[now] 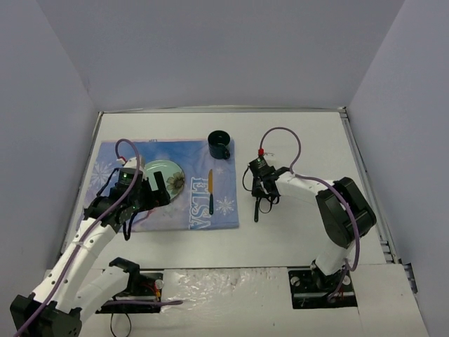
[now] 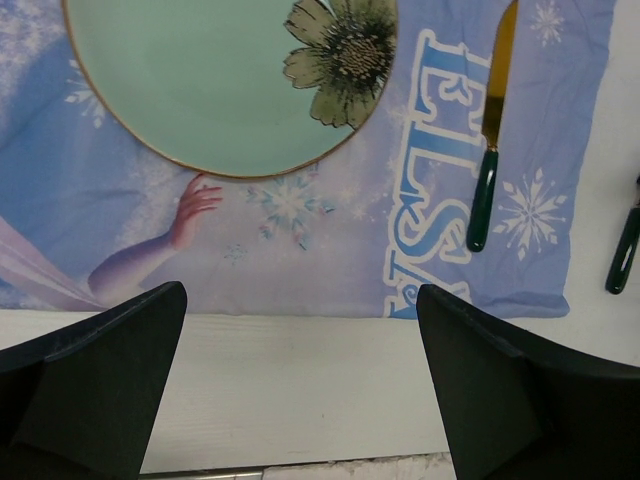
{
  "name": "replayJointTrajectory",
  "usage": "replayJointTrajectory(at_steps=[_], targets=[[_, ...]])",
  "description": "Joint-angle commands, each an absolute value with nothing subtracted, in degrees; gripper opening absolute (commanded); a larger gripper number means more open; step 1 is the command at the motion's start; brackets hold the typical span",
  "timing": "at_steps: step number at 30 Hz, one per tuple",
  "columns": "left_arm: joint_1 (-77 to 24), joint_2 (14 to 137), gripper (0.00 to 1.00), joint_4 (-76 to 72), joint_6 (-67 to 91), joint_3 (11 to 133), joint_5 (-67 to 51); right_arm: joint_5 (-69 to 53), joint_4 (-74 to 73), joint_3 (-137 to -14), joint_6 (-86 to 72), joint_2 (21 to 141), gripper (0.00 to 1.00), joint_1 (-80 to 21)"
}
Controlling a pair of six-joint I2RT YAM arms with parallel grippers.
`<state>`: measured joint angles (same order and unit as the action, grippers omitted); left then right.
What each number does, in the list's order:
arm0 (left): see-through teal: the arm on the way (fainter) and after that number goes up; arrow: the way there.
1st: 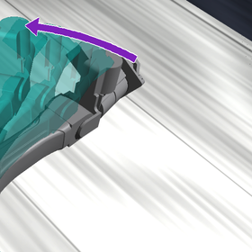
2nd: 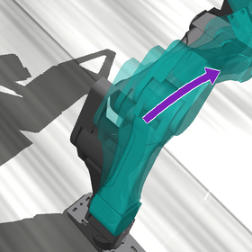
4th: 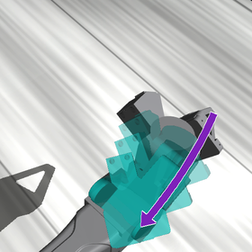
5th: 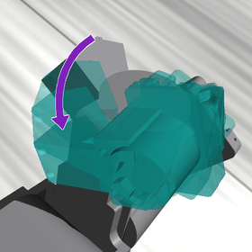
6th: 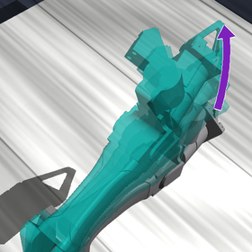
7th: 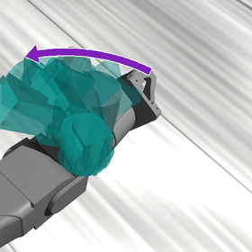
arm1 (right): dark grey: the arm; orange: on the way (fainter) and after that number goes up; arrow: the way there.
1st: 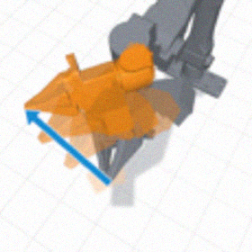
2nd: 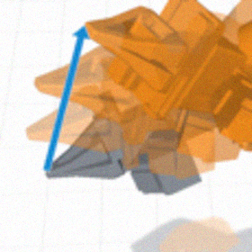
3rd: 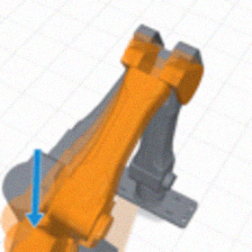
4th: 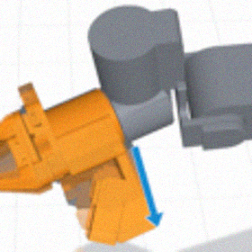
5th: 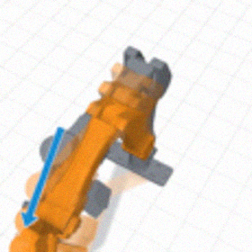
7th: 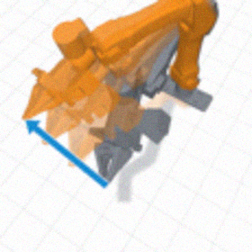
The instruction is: Set the dinner table for one person
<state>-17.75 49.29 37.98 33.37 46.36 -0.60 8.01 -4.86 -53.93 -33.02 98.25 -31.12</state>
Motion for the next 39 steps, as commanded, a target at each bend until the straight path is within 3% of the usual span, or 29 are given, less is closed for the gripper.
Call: replayJointTrajectory(at_steps=[1,14,39], targets=[[-22.93,51.22,0.97,32.33,34.32,50.09,2.27,13.05,-4.83,-51.35,-44.82,92.97,0.0,-32.34],[-45.81,61.71,0.97,15.97,34.52,51.21,10.44,10.35,-6.62,-53.3,-51.91,87.39,0.0,-34.27],[-58.36,85.43,0.84,1.6,34.87,62.78,8.42,8.77,-7.87,-54.76,-55.48,77.12,0.0,-35.11]])
